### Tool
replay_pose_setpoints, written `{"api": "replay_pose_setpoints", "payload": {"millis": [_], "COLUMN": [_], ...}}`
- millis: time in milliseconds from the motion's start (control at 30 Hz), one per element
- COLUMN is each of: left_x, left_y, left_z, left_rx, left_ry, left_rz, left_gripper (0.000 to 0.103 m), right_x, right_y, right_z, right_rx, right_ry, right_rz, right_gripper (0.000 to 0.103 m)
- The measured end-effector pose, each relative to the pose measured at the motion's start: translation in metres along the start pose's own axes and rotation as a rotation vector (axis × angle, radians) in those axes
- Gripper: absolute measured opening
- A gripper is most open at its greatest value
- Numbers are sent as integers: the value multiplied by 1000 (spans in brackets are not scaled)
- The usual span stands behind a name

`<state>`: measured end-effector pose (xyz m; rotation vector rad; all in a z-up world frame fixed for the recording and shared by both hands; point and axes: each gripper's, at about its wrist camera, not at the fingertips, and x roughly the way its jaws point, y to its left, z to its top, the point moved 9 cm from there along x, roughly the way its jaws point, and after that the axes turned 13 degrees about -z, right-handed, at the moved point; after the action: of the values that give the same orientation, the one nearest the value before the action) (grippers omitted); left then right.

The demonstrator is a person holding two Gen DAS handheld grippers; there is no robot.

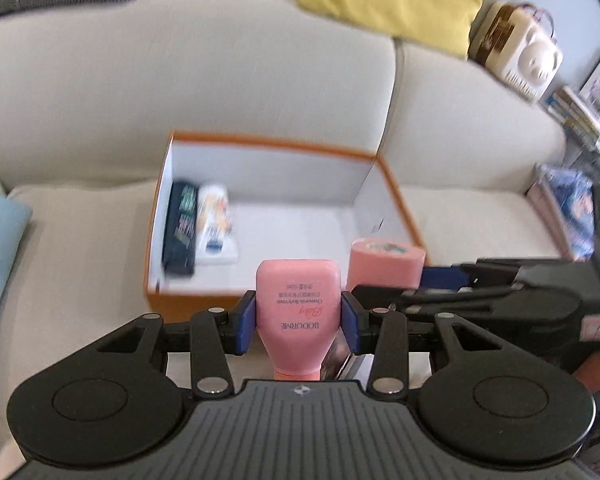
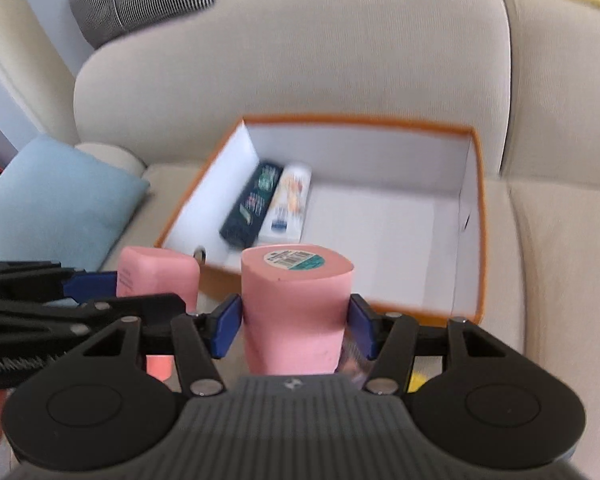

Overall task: Organize rigid objects
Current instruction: 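Carry the pink pump bottle and pink cup into the orange box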

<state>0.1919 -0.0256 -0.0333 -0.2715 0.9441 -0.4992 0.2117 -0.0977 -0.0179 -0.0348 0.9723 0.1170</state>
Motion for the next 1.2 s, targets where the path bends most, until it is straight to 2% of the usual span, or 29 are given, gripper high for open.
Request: {"api": "replay_pose_setpoints", "payload": {"millis": [133, 333, 533, 733, 1200], "left_x": [16, 74, 133, 175, 219], "left_y": [1, 25, 50, 66, 86], "left_z": [32, 55, 59, 63, 65], "left_rx": [-7, -54, -113, -137, -173], "left_ry": [-11, 53, 130, 176, 206], "left_rz": [-13, -24, -24, -24, -12], "left_gripper": [49, 49, 49, 49, 49], "right_x": [5, 40, 91, 140, 191], "right_y": [-10, -22, -29, -35, -43], "right_z": [22, 48, 59, 62, 72], "right_rx": [-3, -20, -73, -102, -107], "right_ry": [-27, -8, 49, 106, 139], "right_rz": [-35, -94, -135, -173, -218], "right_gripper": [59, 59, 59, 59, 58]}}
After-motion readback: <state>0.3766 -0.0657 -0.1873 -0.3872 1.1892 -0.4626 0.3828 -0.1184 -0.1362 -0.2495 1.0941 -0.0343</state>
